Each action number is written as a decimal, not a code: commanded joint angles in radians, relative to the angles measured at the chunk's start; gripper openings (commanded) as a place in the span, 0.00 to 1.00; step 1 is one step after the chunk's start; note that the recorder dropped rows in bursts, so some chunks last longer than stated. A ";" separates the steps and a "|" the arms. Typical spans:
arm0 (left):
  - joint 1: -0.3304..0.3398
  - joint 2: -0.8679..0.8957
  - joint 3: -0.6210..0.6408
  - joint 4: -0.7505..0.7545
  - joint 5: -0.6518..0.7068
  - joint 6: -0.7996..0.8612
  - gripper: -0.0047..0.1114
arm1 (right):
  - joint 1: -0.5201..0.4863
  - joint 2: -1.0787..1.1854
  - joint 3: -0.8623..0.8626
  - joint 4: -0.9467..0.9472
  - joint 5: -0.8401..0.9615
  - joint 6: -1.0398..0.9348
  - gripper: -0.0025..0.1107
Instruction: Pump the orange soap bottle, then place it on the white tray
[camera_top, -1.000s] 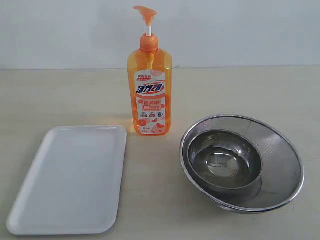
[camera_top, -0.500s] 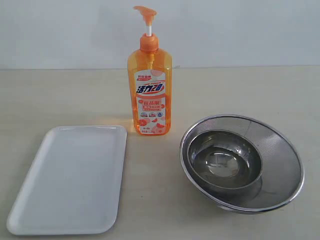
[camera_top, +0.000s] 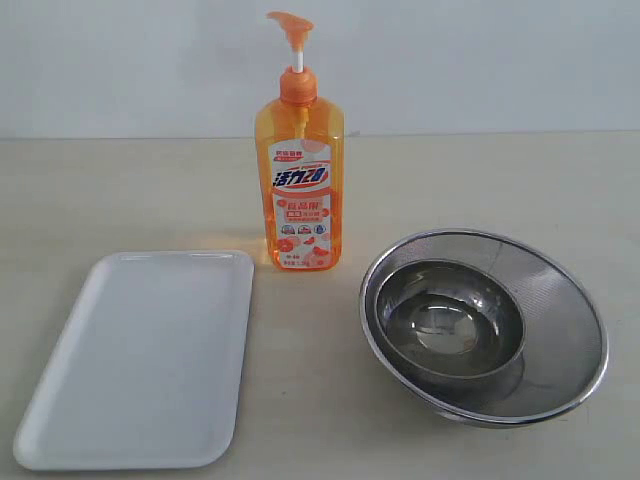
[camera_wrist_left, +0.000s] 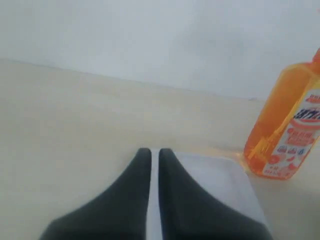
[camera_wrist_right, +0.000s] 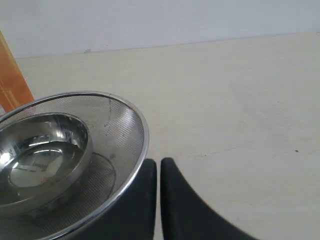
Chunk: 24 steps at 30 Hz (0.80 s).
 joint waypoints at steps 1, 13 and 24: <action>0.003 -0.002 -0.081 -0.033 0.020 -0.016 0.08 | -0.004 -0.005 -0.001 -0.005 -0.006 -0.001 0.02; 0.003 -0.002 -0.349 -0.125 0.216 -0.020 0.08 | -0.004 -0.005 -0.001 -0.005 -0.006 -0.001 0.02; 0.003 -0.002 -0.353 -0.301 0.059 -0.023 0.08 | -0.004 -0.005 -0.001 -0.005 -0.006 -0.001 0.02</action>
